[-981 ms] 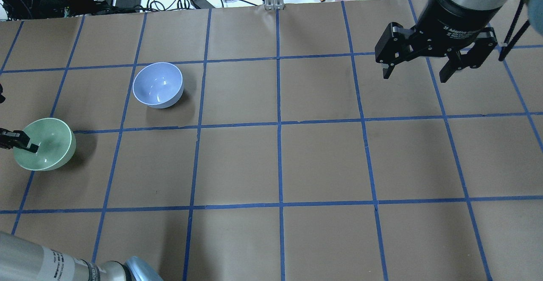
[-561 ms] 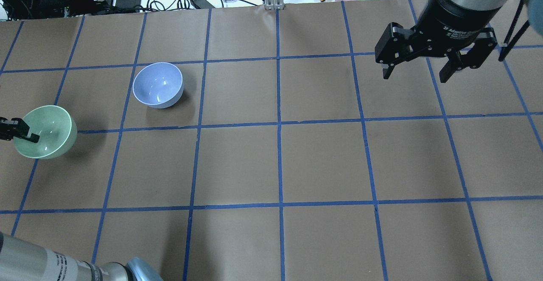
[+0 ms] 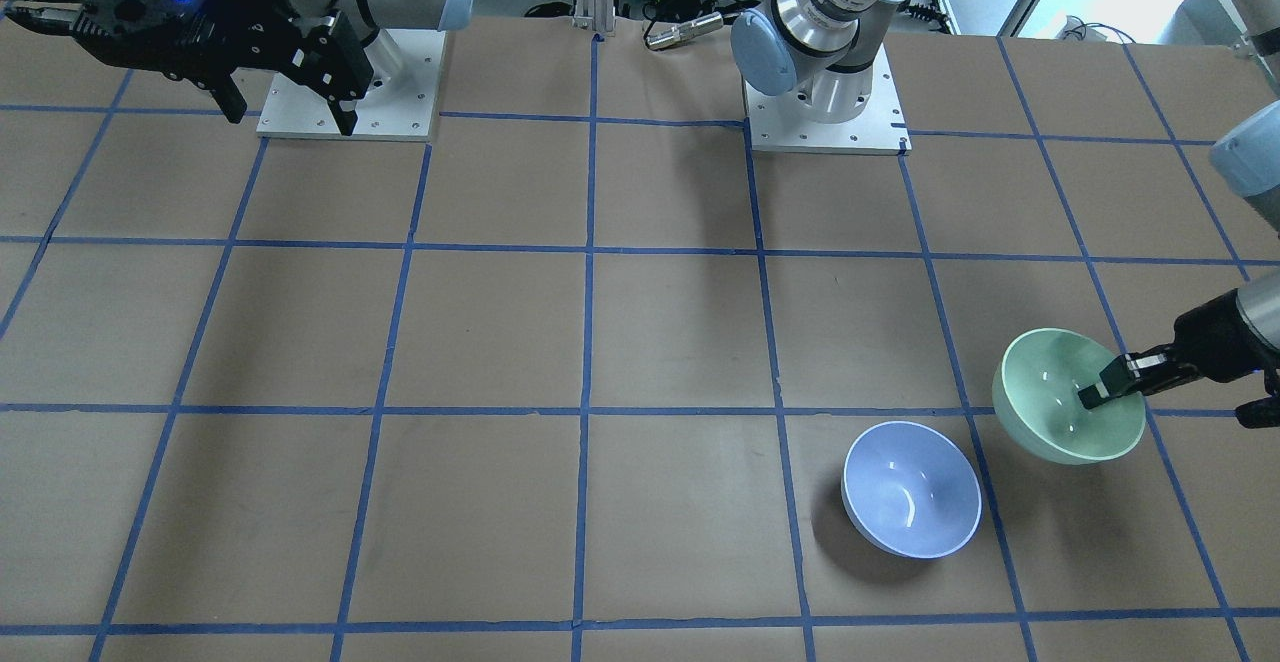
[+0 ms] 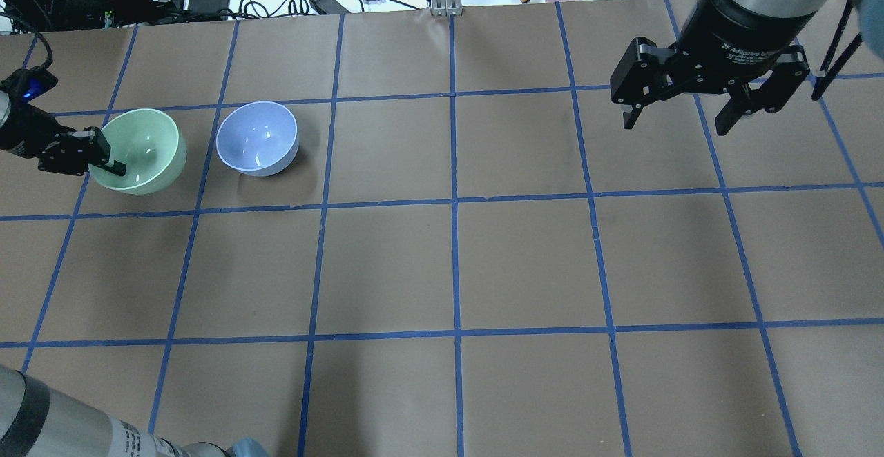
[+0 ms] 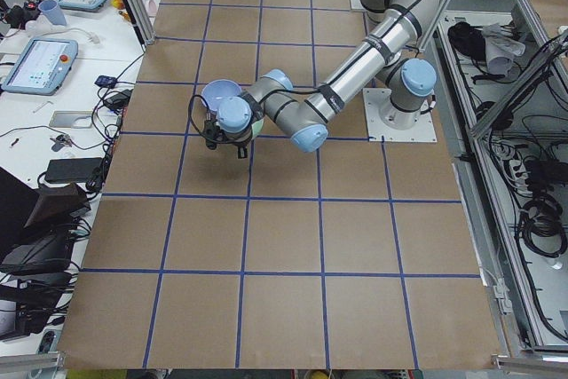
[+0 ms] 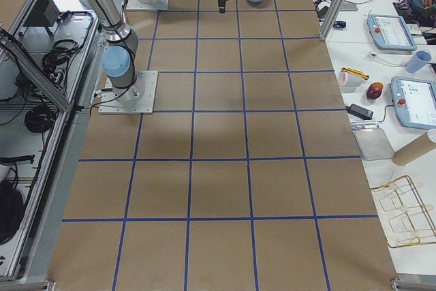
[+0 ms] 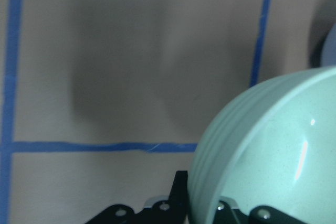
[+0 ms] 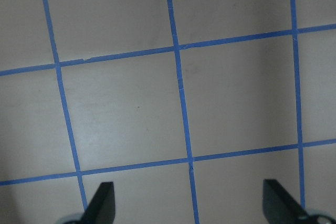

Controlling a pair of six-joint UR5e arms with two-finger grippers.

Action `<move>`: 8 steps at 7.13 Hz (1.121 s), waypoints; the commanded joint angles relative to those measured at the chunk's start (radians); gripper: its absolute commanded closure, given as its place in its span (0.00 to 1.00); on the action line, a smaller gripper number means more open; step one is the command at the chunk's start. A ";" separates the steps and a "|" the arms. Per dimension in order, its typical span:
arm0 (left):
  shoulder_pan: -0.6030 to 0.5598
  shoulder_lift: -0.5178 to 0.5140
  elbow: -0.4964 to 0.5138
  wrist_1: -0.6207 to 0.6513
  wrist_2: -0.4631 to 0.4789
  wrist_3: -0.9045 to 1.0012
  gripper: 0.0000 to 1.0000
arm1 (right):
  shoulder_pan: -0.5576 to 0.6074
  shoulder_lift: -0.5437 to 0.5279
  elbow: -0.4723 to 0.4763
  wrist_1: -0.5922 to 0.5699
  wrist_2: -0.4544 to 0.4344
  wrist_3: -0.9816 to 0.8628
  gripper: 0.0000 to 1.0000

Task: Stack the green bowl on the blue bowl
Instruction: 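Lift the green bowl and carry it toward the light blue bowl, then lower the green bowl into the light blue bowl with the left gripper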

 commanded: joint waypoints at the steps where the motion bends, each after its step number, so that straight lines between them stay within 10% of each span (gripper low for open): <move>1: -0.111 -0.006 0.022 0.015 -0.053 -0.156 1.00 | 0.000 0.000 -0.001 0.000 0.000 0.000 0.00; 8: -0.256 -0.080 0.074 0.144 0.010 -0.343 1.00 | 0.000 0.000 -0.001 -0.001 0.000 0.000 0.00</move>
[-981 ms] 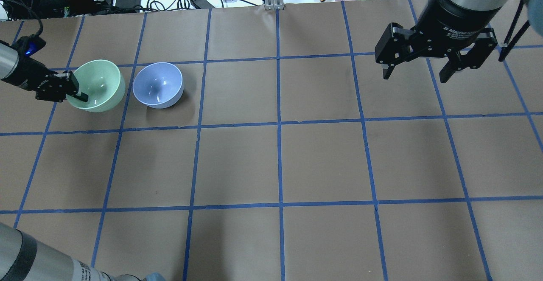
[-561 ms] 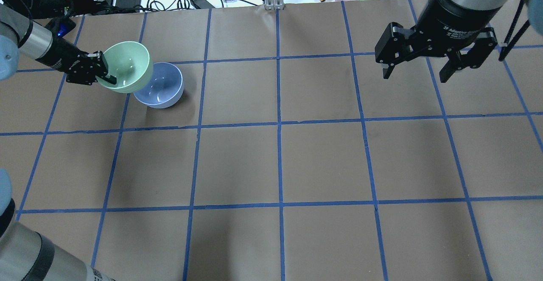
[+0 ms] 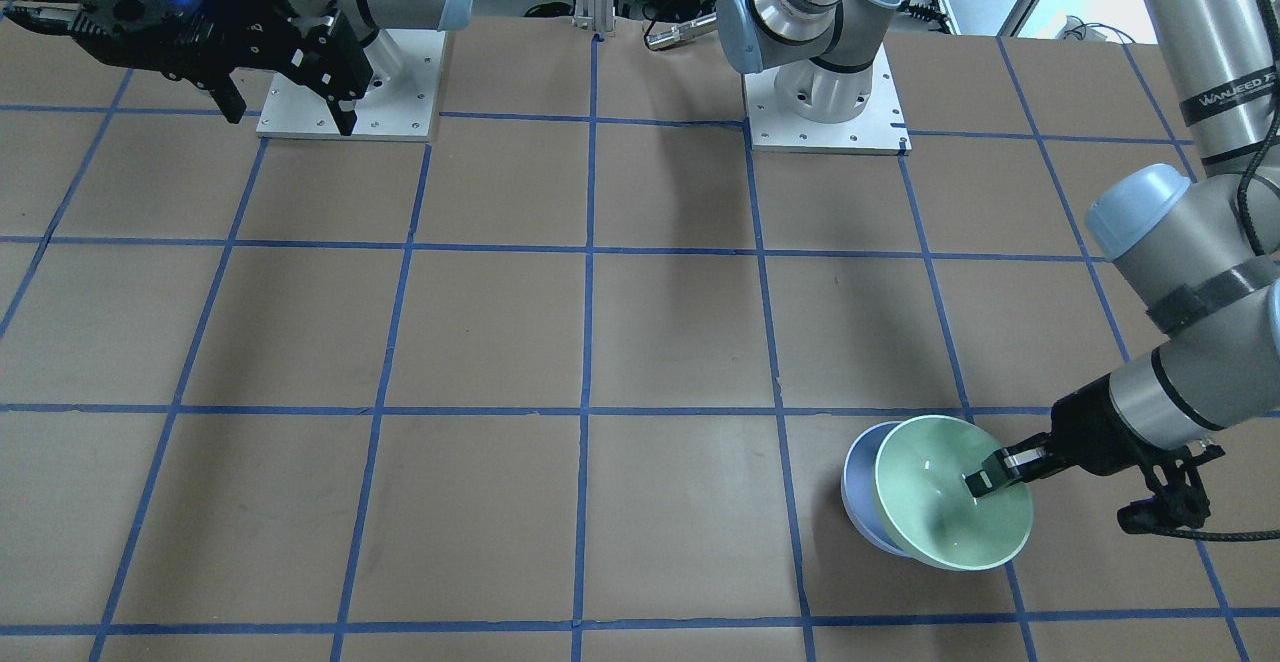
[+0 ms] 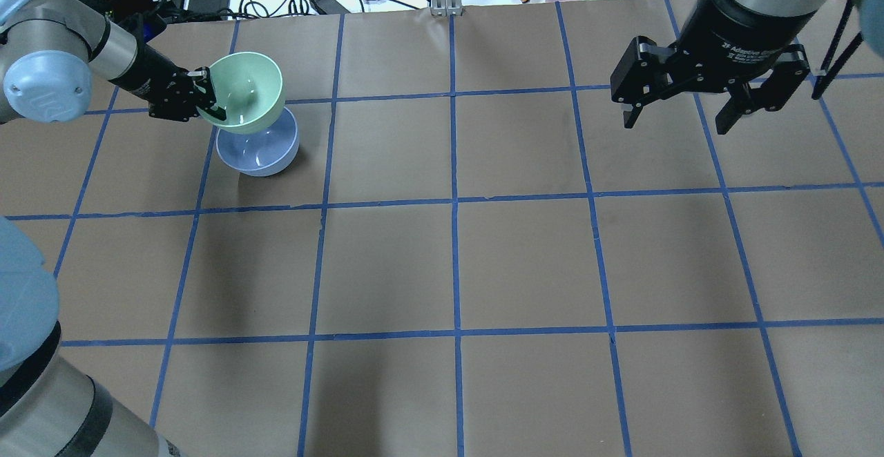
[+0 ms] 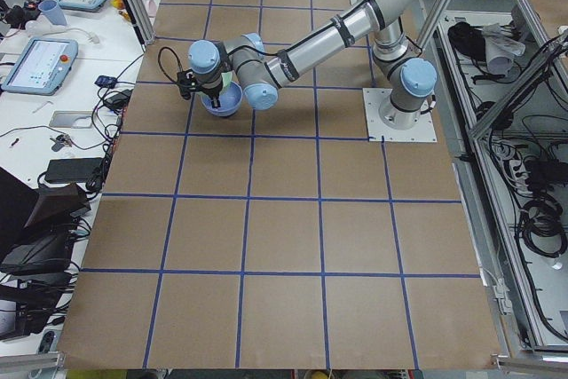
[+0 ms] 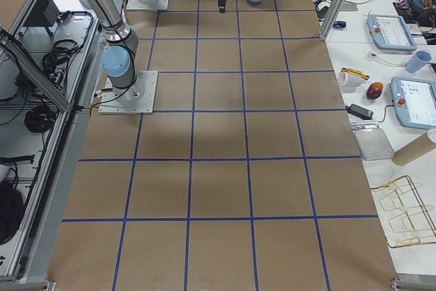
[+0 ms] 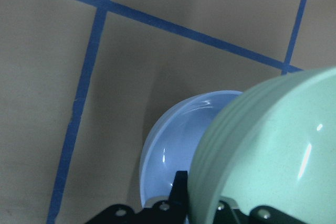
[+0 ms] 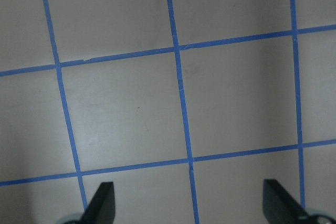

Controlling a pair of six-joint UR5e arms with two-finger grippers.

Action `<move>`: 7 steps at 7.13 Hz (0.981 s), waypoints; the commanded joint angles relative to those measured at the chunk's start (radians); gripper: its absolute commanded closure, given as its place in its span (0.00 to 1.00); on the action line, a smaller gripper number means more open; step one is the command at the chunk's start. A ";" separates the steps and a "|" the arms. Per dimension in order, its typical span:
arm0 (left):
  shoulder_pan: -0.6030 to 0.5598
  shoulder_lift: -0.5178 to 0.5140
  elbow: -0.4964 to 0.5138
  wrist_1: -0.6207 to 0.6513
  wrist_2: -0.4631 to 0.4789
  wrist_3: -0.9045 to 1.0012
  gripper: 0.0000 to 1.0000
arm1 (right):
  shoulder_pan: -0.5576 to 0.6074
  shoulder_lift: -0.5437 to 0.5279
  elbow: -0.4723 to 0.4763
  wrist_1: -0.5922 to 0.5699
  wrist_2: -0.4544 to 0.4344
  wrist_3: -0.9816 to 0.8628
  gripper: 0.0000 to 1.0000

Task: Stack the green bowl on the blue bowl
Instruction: 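Lower the green bowl into the light blue bowl with the left gripper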

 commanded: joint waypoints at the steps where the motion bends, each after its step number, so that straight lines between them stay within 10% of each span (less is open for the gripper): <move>1: -0.003 -0.012 -0.001 0.001 0.046 0.004 1.00 | 0.000 0.000 0.000 -0.001 0.000 0.000 0.00; 7: -0.003 0.000 -0.019 -0.014 0.100 0.004 1.00 | 0.000 0.000 0.000 -0.001 0.000 0.000 0.00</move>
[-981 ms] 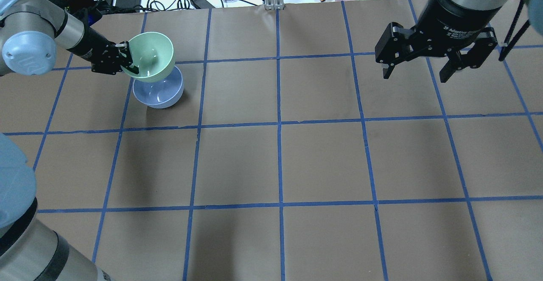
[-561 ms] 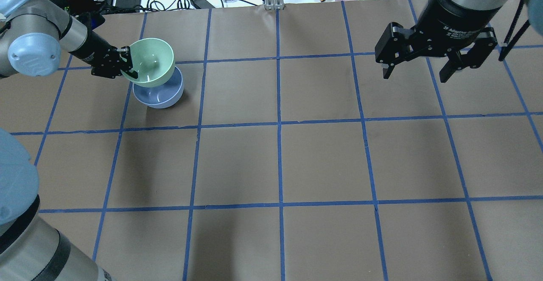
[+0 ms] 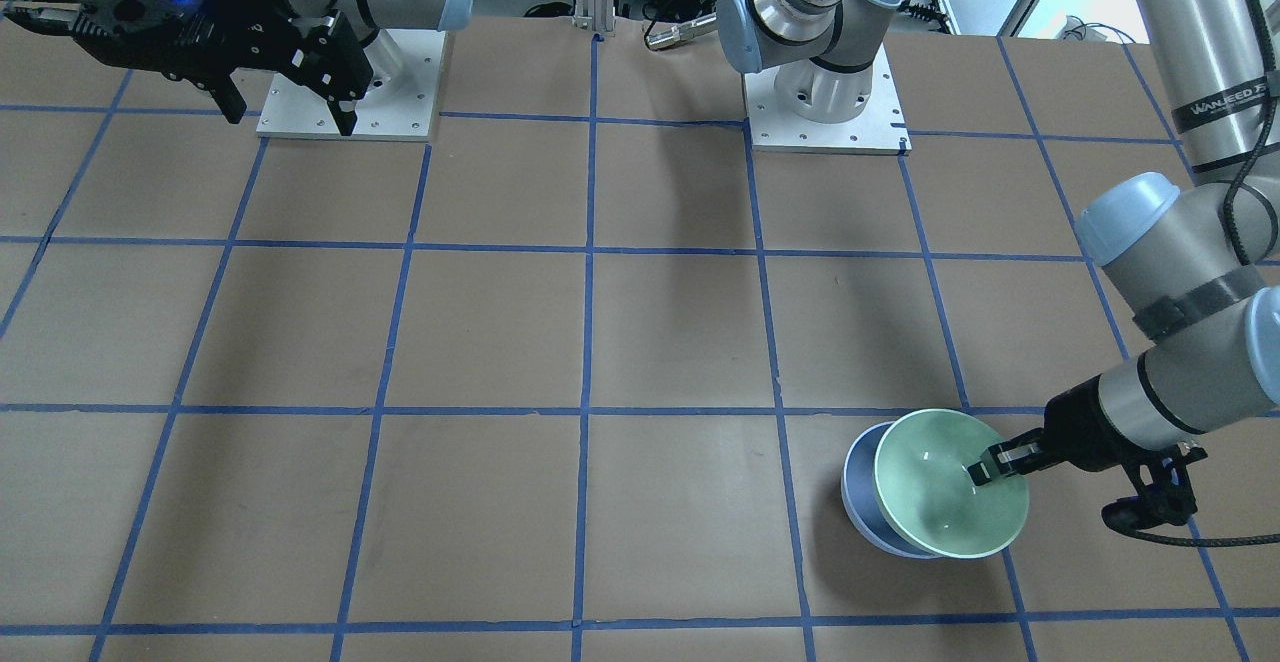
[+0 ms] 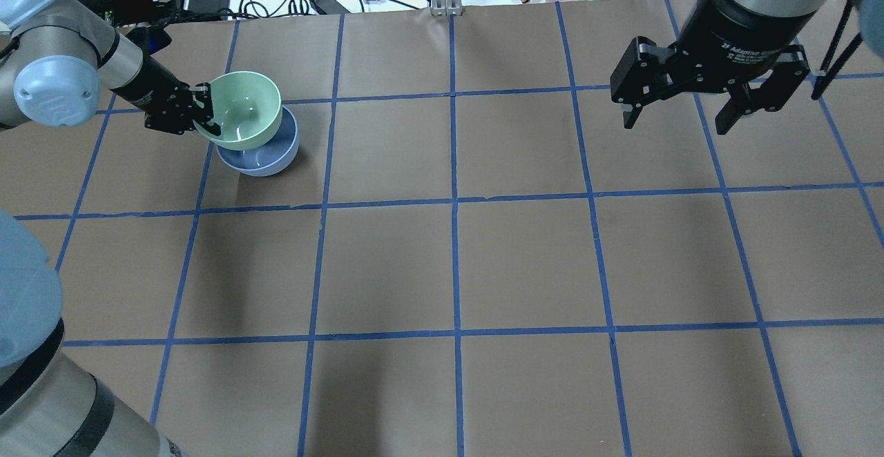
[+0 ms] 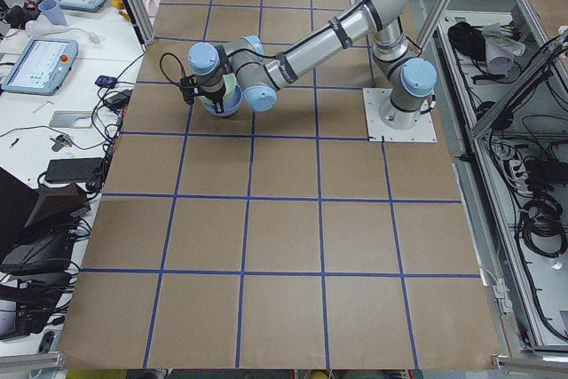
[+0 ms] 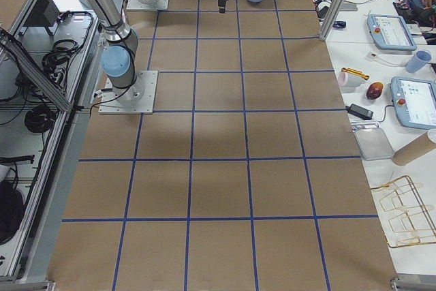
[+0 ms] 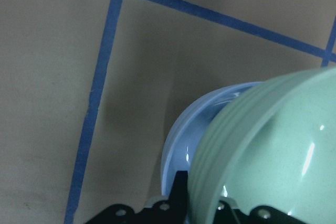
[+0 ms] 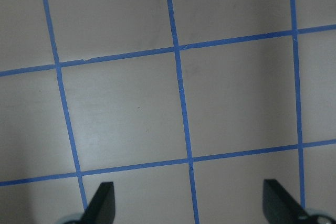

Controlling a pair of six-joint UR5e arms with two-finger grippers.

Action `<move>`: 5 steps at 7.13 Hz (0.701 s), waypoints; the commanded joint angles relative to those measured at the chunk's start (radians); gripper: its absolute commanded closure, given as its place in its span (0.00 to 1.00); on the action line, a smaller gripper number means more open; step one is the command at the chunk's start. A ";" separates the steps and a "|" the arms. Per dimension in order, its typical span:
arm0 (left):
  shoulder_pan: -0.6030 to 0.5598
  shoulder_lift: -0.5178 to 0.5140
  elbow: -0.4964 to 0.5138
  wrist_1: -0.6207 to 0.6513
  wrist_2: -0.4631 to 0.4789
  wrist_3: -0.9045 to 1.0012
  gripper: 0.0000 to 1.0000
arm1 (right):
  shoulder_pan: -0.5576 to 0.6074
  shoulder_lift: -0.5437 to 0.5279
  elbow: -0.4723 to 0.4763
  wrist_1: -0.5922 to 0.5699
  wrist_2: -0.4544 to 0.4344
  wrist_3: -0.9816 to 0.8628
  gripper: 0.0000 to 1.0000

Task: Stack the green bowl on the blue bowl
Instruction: 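Lower the green bowl into the light blue bowl with the left gripper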

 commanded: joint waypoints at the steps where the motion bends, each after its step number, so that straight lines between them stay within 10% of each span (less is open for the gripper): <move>1: 0.000 0.005 -0.017 0.000 0.008 0.002 1.00 | 0.000 0.000 -0.001 0.001 0.000 0.000 0.00; 2: -0.002 0.004 -0.021 0.001 0.005 -0.005 0.20 | 0.000 0.000 -0.001 0.000 0.000 0.000 0.00; 3: -0.002 0.016 -0.027 -0.003 0.007 -0.005 0.00 | 0.000 0.000 -0.001 0.000 0.000 0.000 0.00; 5: -0.010 0.036 -0.021 -0.008 0.008 -0.008 0.00 | 0.000 0.000 -0.001 0.001 0.000 0.000 0.00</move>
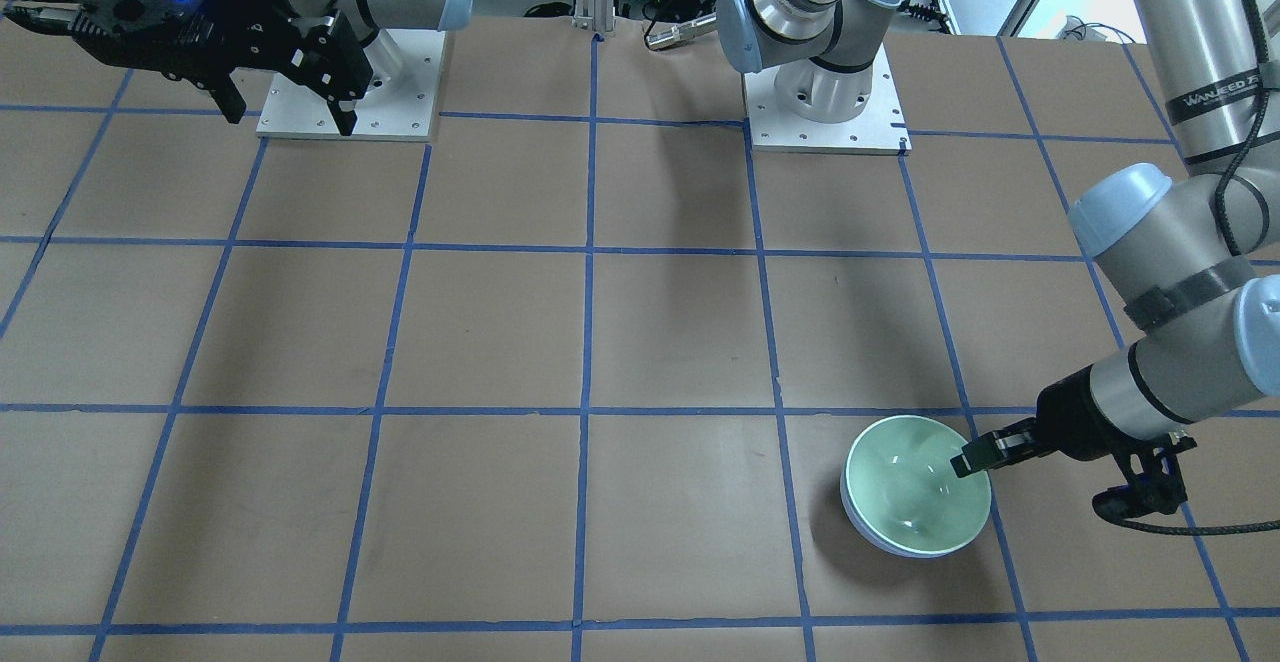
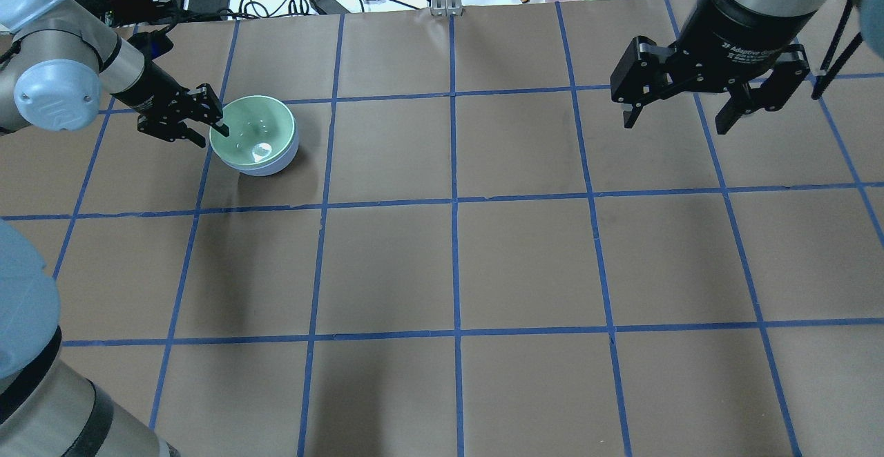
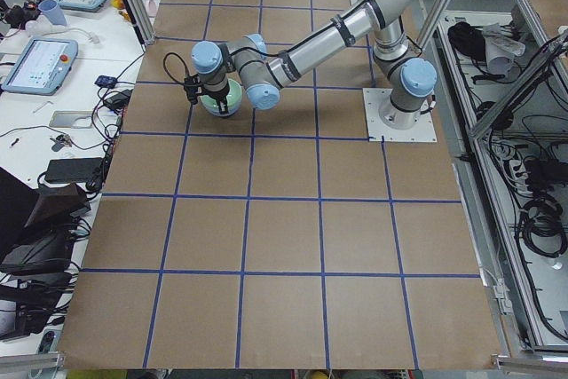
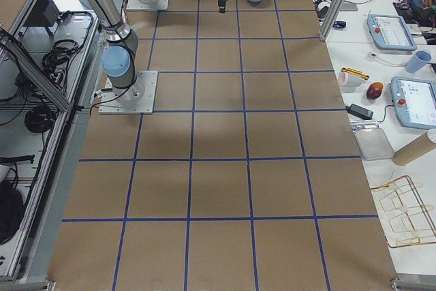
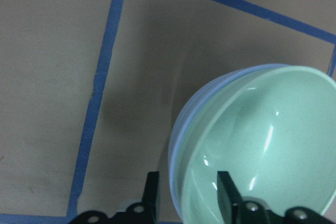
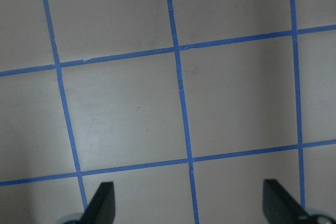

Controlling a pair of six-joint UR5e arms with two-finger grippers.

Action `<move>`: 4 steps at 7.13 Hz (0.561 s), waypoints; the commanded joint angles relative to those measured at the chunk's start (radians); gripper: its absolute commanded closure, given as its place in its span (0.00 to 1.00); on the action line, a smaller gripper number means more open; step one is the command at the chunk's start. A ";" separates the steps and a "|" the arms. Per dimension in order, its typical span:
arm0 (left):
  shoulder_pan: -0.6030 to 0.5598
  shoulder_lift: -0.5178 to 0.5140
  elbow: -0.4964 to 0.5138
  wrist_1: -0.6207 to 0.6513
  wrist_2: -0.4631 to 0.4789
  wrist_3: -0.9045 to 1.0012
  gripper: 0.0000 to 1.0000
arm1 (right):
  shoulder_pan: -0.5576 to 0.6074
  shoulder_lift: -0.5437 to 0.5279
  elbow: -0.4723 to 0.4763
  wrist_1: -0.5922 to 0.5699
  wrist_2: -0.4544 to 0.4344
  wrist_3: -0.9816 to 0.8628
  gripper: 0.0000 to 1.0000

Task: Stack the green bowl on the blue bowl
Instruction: 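Open the left gripper and release the green bowl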

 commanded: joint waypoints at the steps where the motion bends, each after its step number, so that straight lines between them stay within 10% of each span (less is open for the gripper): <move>1: -0.007 0.034 0.012 -0.049 0.002 -0.006 0.00 | 0.000 0.000 0.000 0.000 0.000 0.000 0.00; 4: -0.125 0.160 0.041 -0.181 0.173 -0.045 0.00 | 0.000 0.000 0.000 0.000 0.000 0.000 0.00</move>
